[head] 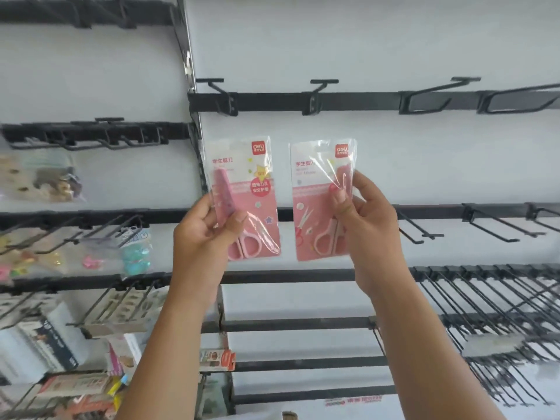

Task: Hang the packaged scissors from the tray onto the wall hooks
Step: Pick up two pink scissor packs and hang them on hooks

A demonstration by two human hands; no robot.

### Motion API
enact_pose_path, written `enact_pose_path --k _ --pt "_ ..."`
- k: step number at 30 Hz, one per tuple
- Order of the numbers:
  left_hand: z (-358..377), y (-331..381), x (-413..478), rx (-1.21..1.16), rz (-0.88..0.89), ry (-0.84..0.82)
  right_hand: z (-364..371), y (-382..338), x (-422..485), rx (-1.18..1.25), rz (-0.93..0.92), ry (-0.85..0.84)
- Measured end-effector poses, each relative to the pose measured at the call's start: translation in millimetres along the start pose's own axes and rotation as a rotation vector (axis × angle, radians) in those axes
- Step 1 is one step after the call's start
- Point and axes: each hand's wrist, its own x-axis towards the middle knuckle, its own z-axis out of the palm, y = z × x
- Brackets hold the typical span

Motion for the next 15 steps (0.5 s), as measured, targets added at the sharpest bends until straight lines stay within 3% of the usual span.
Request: enact_pose_path --k 15 --pt "-4 11 66 0.002 0.138 0.032 26 2 34 0.025 0.038 0.083"
